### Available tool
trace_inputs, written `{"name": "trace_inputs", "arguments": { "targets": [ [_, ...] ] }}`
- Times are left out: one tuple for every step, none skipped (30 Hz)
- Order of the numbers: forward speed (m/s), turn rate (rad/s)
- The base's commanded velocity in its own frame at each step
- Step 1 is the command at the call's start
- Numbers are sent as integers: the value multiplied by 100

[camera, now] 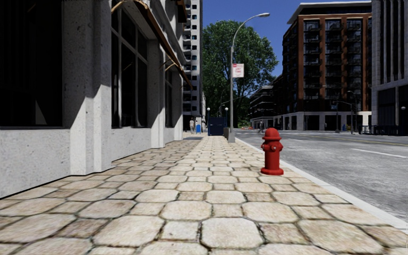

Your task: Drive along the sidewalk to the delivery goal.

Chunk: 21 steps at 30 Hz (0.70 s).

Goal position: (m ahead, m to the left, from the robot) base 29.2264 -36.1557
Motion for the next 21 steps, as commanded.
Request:
{"name": "trace_inputs", "arguments": {
  "targets": [
    [200, 0],
    [200, 0],
    [200, 0],
    [200, 0],
    [200, 0],
    [200, 0],
    [200, 0],
    [200, 0],
    [200, 0],
    [200, 0],
    [200, 0],
    [200, 0],
    [200, 0],
    [200, 0],
    [200, 0],
    [200, 0],
    [200, 0],
    [200, 0],
    [200, 0],
    [200, 0],
    [200, 0]
  ]
}}
